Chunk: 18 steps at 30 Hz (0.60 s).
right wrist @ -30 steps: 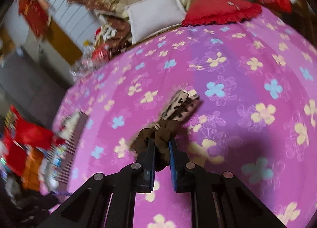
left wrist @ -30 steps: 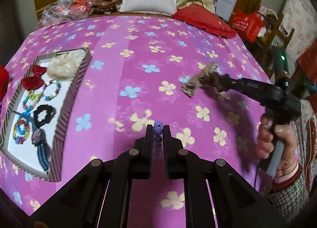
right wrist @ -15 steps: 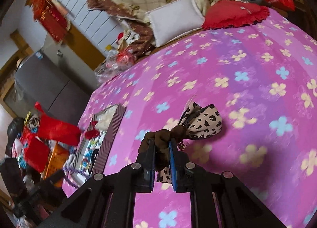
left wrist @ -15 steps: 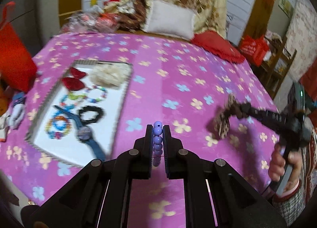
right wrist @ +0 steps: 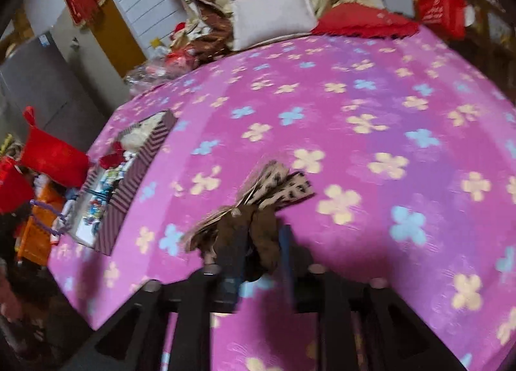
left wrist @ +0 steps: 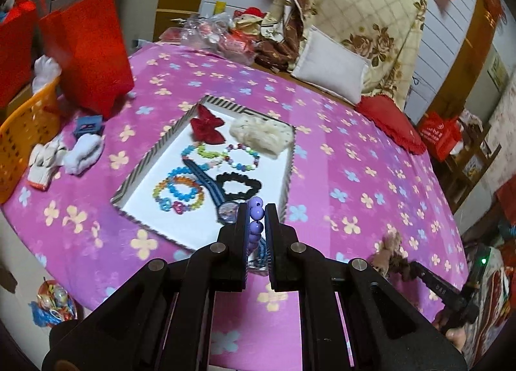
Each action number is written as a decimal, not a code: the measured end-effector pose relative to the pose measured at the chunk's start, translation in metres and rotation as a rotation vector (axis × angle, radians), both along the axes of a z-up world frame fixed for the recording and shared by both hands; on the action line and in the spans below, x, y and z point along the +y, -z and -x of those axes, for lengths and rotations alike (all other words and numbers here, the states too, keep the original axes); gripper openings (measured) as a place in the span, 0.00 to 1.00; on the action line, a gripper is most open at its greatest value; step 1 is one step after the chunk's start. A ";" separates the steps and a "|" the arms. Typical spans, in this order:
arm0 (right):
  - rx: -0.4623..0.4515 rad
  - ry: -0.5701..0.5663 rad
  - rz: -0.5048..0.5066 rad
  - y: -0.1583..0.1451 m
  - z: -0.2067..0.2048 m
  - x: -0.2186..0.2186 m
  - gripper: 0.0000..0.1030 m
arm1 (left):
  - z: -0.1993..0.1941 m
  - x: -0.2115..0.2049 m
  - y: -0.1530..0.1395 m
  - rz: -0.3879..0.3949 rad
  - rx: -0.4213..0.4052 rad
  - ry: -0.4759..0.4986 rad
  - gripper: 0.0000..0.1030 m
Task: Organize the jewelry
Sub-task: 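Carry the purple bracelet in the left tool while the right carries the scrunchie to the tray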
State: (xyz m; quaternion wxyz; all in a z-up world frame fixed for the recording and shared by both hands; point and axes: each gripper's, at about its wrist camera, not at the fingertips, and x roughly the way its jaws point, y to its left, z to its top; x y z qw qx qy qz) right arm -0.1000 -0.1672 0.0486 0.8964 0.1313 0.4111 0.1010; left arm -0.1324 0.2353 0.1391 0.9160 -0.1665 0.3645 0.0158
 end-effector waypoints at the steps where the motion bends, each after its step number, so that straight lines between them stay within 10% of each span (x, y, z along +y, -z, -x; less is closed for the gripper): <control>1: -0.016 0.014 -0.004 -0.001 0.003 -0.002 0.71 | 0.001 0.003 0.002 0.004 0.001 -0.004 0.08; 11: 0.045 -0.063 0.170 0.023 -0.016 0.040 0.74 | 0.004 0.028 0.009 0.025 0.009 -0.016 0.08; 13: 0.081 -0.078 0.210 0.032 -0.021 0.049 0.32 | 0.000 0.031 0.009 0.017 0.008 -0.018 0.08; 18: 0.075 -0.076 0.178 0.021 -0.026 0.052 0.18 | -0.016 0.041 0.012 0.028 0.008 -0.018 0.08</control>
